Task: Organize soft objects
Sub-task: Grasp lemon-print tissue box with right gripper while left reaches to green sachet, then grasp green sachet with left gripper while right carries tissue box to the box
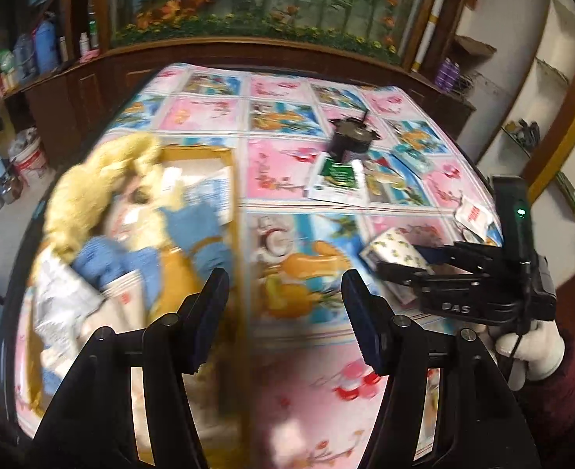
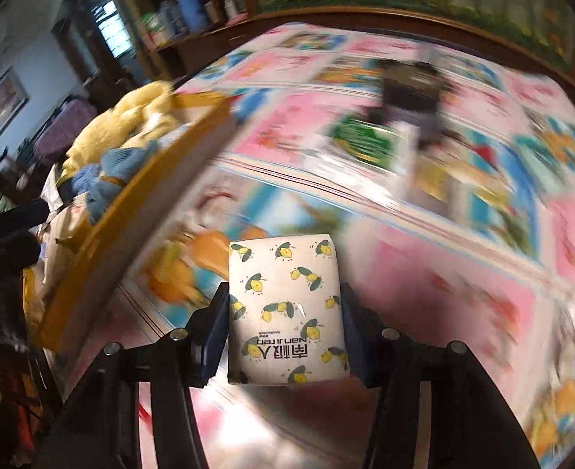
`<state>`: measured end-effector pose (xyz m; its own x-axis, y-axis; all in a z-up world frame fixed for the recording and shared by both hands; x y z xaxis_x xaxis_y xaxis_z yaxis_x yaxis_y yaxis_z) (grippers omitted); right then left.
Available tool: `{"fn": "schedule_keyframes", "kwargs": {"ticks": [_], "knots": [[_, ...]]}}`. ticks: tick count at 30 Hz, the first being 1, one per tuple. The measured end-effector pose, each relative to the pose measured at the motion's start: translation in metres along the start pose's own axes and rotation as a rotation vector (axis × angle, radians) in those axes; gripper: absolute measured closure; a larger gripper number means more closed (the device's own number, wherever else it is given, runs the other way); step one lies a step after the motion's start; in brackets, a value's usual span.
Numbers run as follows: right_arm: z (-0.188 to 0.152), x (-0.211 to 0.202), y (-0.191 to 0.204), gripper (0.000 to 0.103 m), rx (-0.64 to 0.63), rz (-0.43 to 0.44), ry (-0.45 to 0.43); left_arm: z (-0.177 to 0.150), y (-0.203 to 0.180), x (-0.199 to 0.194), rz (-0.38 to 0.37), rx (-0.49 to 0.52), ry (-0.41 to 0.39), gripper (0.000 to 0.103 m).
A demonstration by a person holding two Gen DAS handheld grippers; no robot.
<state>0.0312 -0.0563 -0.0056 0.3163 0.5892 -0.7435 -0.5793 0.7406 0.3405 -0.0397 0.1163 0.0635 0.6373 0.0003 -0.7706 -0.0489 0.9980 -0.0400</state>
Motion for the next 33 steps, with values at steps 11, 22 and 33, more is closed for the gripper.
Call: {"fn": "schedule_keyframes", "kwargs": {"ticks": [11, 22, 33], "knots": [[-0.016, -0.043, -0.069, 0.049, 0.203, 0.003, -0.185, 0.086, -0.076, 0.124, 0.043, 0.128, 0.053, 0.043], [-0.016, -0.039, -0.069, 0.049, 0.184, 0.017, -0.177, 0.095, -0.091, 0.185, 0.09, 0.135, 0.117, 0.017], [-0.016, -0.036, -0.063, 0.051, 0.141, -0.008, -0.178, 0.088, -0.108, 0.144, -0.074, 0.125, 0.079, 0.082]]}}
Point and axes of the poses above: each gripper's, at about its wrist camera, not at the fingertips, and x roughly the way its jaws point, y to its left, z to its top, the point moved 4 cm from there along x, roughly the way its jaws point, and after that the axes turned 8 degrees about z, right-handed, at the moved point
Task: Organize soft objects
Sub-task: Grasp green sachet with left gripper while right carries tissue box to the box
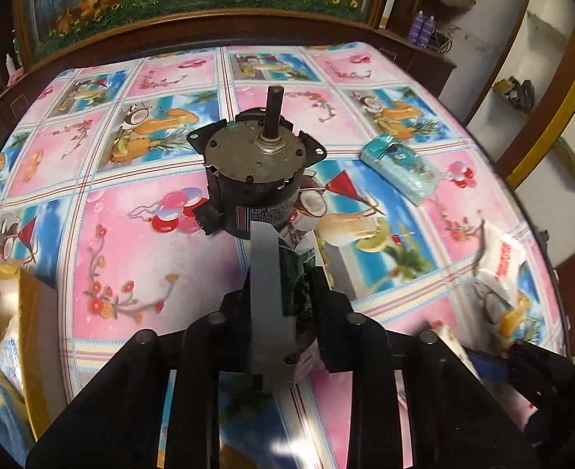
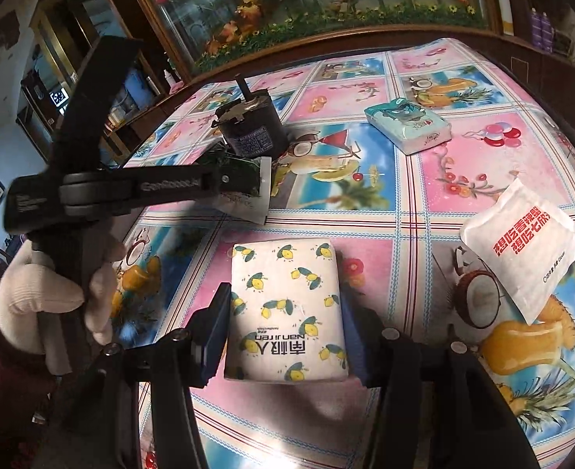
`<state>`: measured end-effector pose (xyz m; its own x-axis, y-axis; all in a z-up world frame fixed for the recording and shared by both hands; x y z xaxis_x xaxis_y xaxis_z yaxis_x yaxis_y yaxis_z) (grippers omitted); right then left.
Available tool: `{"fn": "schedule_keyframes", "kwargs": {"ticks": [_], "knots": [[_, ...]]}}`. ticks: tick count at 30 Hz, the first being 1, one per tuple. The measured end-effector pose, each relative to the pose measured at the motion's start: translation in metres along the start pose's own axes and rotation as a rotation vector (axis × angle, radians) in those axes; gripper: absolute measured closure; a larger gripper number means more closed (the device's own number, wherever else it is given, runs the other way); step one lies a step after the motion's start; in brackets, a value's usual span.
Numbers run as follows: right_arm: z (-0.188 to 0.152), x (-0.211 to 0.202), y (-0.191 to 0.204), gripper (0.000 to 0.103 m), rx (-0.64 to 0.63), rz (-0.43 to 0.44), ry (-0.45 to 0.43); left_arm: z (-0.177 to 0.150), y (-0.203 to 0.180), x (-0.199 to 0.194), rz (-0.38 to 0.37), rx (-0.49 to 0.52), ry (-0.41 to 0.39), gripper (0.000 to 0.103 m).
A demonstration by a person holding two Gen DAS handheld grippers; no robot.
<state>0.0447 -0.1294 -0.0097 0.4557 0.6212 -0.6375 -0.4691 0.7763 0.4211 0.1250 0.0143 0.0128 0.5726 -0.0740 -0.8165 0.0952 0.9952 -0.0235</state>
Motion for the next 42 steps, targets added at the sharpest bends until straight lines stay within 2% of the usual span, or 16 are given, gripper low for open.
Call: {"fn": "schedule_keyframes", "kwargs": {"ticks": [6, 9, 11, 14, 19, 22, 27, 30, 33, 38, 41, 42], "knots": [[0.0, -0.003, -0.001, 0.051, 0.0, -0.003, -0.02, -0.021, 0.019, -0.055, -0.09, -0.081, -0.064, 0.083], [0.0, -0.004, -0.001, 0.051, 0.002, -0.009, -0.028, -0.038, 0.046, -0.096, -0.15, -0.167, -0.115, 0.083], [0.0, -0.005, -0.001, 0.051, -0.002, -0.014, -0.033, -0.053, 0.066, -0.128, -0.158, -0.204, -0.165, 0.083], [-0.001, -0.004, 0.001, 0.051, -0.007, -0.019, -0.026, -0.081, 0.104, -0.171, -0.101, -0.245, -0.225, 0.083], [0.0, -0.001, 0.026, 0.051, -0.024, 0.0, -0.007, -0.131, 0.16, -0.206, 0.037, -0.315, -0.251, 0.083], [0.005, 0.002, 0.064, 0.051, -0.068, 0.062, 0.009, -0.158, 0.184, -0.206, 0.088, -0.351, -0.232, 0.083], [0.02, 0.02, 0.137, 0.051, -0.153, 0.163, 0.042, -0.181, 0.191, -0.182, 0.241, -0.276, -0.16, 0.079], [0.03, 0.04, 0.178, 0.051, -0.17, 0.238, 0.077, -0.187, 0.195, -0.182, 0.238, -0.287, -0.175, 0.074], [0.038, 0.062, 0.213, 0.051, -0.212, 0.253, 0.096, -0.19, 0.206, -0.192, 0.242, -0.325, -0.224, 0.06], [0.046, 0.107, 0.258, 0.05, -0.275, 0.252, 0.144, -0.197, 0.22, -0.205, 0.284, -0.374, -0.273, 0.059], [0.052, 0.129, 0.269, 0.05, -0.273, 0.223, 0.132, -0.202, 0.226, -0.207, 0.298, -0.404, -0.278, 0.057], [0.053, 0.135, 0.271, 0.046, -0.265, 0.224, 0.139, -0.204, 0.227, -0.208, 0.303, -0.413, -0.276, 0.055]]}}
Point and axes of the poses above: each gripper's, at about its wrist camera, not at the fingertips, and x roughly the way its jaws point, y to its left, z to its top, the point moved 4 cm from there along x, roughly the way its jaws point, and after that the axes turned 8 degrees about z, right-handed, at the moved point
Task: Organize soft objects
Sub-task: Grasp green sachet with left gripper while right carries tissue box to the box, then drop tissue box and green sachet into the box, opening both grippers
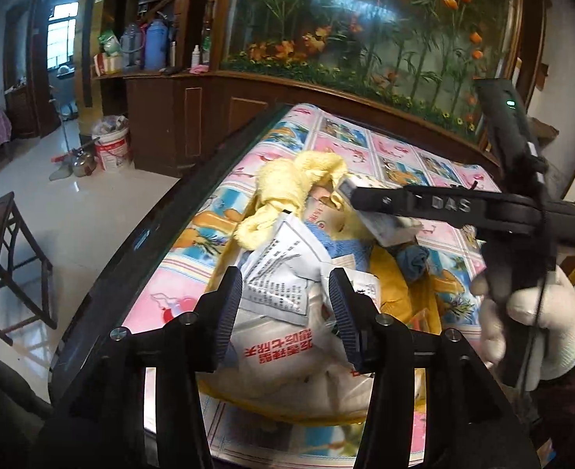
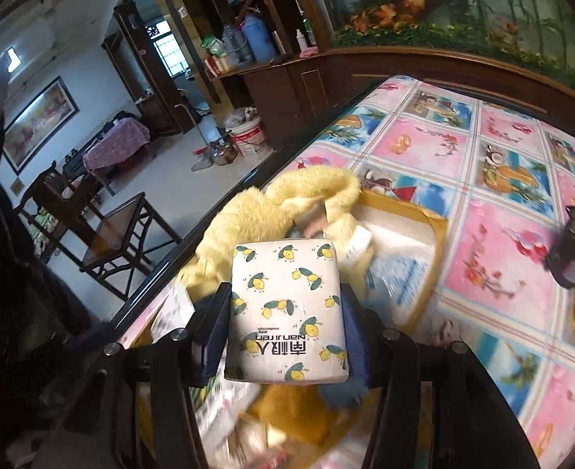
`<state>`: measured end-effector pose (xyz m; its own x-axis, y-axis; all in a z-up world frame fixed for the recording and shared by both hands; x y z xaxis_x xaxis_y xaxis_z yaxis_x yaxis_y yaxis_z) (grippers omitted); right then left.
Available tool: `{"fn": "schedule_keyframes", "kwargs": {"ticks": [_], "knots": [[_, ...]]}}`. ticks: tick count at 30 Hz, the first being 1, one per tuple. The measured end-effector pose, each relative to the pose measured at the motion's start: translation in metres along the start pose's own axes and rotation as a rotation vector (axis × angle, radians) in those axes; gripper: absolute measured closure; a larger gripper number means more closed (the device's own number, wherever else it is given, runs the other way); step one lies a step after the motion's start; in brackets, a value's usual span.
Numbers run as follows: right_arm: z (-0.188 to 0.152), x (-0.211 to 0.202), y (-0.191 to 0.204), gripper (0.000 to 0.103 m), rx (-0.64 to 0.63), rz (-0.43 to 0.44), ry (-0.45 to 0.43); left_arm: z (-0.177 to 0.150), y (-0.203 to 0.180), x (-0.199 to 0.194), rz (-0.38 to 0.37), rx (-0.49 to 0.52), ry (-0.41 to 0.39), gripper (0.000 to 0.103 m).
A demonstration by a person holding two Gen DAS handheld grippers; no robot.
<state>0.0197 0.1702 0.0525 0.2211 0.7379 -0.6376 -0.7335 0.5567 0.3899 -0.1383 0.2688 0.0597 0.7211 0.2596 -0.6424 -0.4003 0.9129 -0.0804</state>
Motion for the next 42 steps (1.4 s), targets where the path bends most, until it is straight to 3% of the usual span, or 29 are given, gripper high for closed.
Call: {"fn": "schedule_keyframes", "kwargs": {"ticks": [5, 10, 12, 14, 16, 18, 21, 24, 33, 42], "knots": [[0.002, 0.0, 0.001, 0.035, 0.035, 0.044, -0.008, -0.002, -0.001, -0.002, 0.031, 0.012, -0.017, 0.05], [-0.006, -0.039, 0.004, 0.035, 0.021, 0.026, -0.078, -0.001, -0.01, -0.01, 0.101, 0.039, -0.064, 0.05], [-0.016, -0.067, 0.007, 0.035, -0.006, -0.005, -0.151, 0.0, -0.015, -0.015, 0.152, 0.056, -0.093, 0.05], [-0.025, -0.097, 0.016, 0.034, -0.072, -0.087, -0.263, 0.001, -0.019, -0.019, 0.209, 0.072, -0.119, 0.042], [-0.039, -0.128, 0.022, 0.016, -0.14, -0.174, -0.39, 0.003, -0.023, -0.026, 0.256, 0.071, -0.151, 0.031], [-0.052, -0.143, 0.016, 0.006, -0.144, -0.183, -0.453, 0.006, -0.025, -0.031, 0.277, 0.056, -0.176, 0.03], [-0.063, -0.137, -0.01, 0.006, -0.045, -0.162, -0.367, 0.008, -0.031, -0.04, 0.308, 0.043, -0.201, 0.023], [-0.077, -0.132, -0.022, 0.006, 0.014, -0.166, -0.327, 0.006, -0.041, -0.047, 0.331, 0.066, -0.209, 0.023], [-0.105, -0.136, -0.017, 0.006, -0.017, -0.187, -0.298, -0.001, -0.071, -0.041, 0.37, 0.134, -0.15, 0.022], [-0.114, -0.14, -0.03, 0.006, 0.033, -0.163, -0.288, -0.007, -0.082, -0.03, 0.376, 0.17, -0.099, 0.022]]}}
Point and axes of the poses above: each gripper's, at about its wrist camera, not at the fingertips, and x roughly the way its jaws point, y to its left, z to its top, the point moved 4 cm from there along x, roughly the way its jaws point, and after that the axes turned 8 degrees about z, right-handed, at the moved point
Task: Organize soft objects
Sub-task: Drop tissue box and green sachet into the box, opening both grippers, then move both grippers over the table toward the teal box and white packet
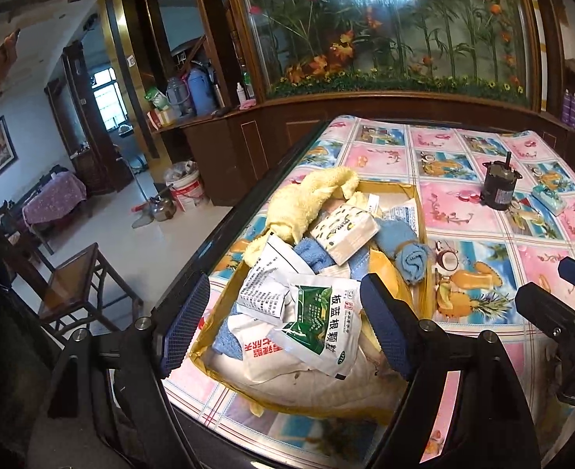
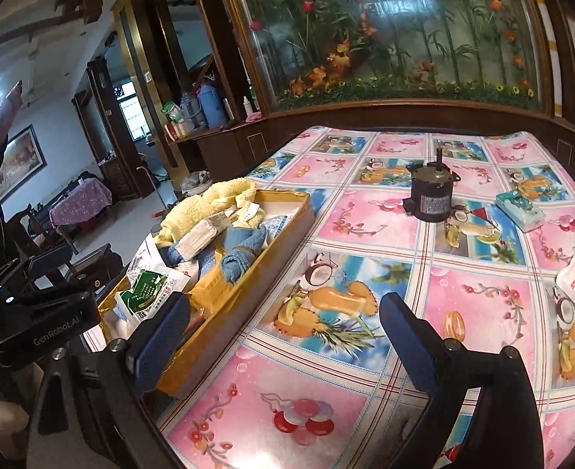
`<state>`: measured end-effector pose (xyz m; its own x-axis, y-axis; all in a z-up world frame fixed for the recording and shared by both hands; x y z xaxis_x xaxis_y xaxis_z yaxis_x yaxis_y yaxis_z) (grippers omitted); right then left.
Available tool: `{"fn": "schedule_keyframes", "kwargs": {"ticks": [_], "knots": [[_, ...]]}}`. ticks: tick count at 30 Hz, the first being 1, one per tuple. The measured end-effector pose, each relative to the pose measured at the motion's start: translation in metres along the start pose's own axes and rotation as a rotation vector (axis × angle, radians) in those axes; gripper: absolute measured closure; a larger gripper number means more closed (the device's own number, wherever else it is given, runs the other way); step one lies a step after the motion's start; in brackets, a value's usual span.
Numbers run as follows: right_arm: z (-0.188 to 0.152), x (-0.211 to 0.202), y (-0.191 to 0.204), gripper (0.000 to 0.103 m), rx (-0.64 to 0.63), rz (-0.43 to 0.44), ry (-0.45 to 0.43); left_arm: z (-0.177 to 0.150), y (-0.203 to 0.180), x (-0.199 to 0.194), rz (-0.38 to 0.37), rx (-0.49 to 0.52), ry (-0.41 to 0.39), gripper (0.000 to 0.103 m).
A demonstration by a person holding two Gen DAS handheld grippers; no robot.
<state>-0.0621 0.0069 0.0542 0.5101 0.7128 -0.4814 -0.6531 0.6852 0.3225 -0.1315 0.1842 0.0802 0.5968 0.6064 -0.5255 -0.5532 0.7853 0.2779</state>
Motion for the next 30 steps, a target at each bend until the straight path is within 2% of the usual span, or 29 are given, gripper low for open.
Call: {"fn": "schedule_keyframes", "kwargs": {"ticks": [30], "knots": [[-0.018, 0.015, 0.023, 0.006, -0.074, 0.015, 0.085, -0.007, 0.0, 0.004, -0.008, -0.002, 0.02, 0.022]]}}
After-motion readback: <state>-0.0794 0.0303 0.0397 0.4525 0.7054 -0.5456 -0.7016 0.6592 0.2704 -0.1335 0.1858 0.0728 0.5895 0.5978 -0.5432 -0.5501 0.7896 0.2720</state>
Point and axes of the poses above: each gripper's, at about its wrist camera, not at the fingertips, and x roughly the way its jaws point, y to its left, z to its top, the point moved 4 cm from there along x, roughly the way its jaws point, and after that the axes turned 8 degrees about z, right-handed, at the moved point
